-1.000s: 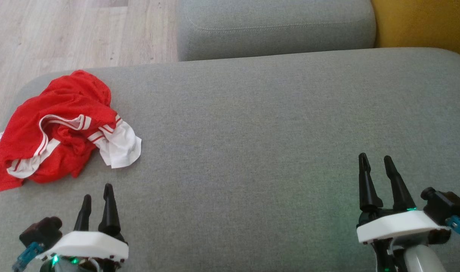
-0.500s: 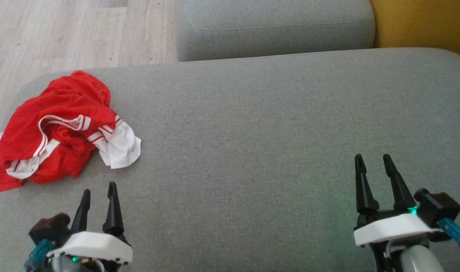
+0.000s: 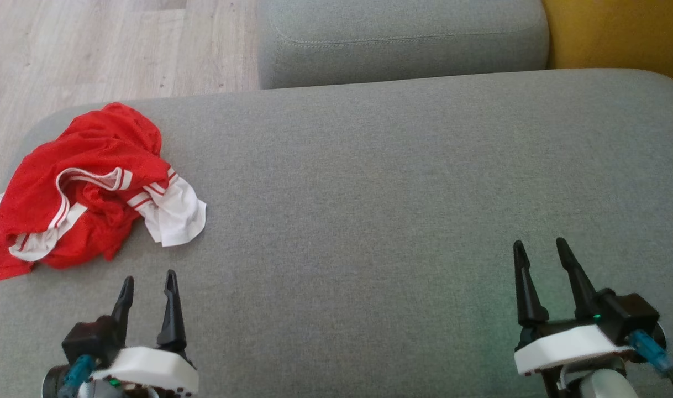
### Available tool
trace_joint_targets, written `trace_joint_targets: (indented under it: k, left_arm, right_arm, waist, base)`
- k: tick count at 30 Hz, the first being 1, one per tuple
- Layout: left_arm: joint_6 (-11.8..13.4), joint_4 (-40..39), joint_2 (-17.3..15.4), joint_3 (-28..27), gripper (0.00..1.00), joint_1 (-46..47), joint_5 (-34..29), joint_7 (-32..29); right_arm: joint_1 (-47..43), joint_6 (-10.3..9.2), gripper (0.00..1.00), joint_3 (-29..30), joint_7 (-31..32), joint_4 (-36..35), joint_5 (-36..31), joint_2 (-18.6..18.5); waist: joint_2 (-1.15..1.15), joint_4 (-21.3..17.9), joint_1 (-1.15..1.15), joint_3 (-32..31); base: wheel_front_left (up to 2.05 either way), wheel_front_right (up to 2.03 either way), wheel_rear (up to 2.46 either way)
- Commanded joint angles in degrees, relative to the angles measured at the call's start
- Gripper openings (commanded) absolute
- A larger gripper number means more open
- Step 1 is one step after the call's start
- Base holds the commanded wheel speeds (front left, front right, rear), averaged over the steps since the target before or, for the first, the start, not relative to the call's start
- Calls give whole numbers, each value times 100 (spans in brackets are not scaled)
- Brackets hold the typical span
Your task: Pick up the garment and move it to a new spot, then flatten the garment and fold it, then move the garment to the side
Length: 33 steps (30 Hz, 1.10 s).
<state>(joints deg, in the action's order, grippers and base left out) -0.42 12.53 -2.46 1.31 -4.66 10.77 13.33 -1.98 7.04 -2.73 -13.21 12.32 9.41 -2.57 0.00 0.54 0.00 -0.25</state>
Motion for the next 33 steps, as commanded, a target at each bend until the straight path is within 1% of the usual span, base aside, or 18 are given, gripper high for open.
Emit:
trace_joint_targets:
  k: [1, 5, 16, 26, 30, 33]
  left_arm:
    - [24, -199, -76, -138, 100, 128, -177, 101]
    - [34, -193, -77, -157, 100, 129, -448, 167]
    - [12, -145, -66, -200, 100, 128, -429, 167]
    - [39, -145, -58, -168, 100, 111, -428, 167]
    - [38, -130, -56, -131, 100, 154, -425, 167]
    - [34, -109, -54, -110, 100, 196, -405, 167]
  right_arm:
    - [115, 44, 100, -140, -112, -145, -170, -32]
    - [111, 45, 100, -152, -179, -82, -372, -32]
    - [122, 45, 100, -93, -179, 37, -191, -32]
    - [129, 45, 100, -84, -179, 97, -155, -32]
    - [117, 45, 100, -79, -179, 73, -169, -32]
    - [85, 45, 100, -99, -179, 28, -168, -32]
  waist:
    - [0, 3, 0, 1]
    - [0, 10, 0, 1]
    - [0, 11, 0, -10]
    - [0, 31, 0, 5]
    - [0, 147, 0, 6]
    - [0, 374, 0, -14]
  base:
    - [0, 0, 0]
    - [0, 0, 0]
    - [0, 0, 0]
    - [0, 0, 0]
    - [0, 0, 0]
    - [0, 0, 0]
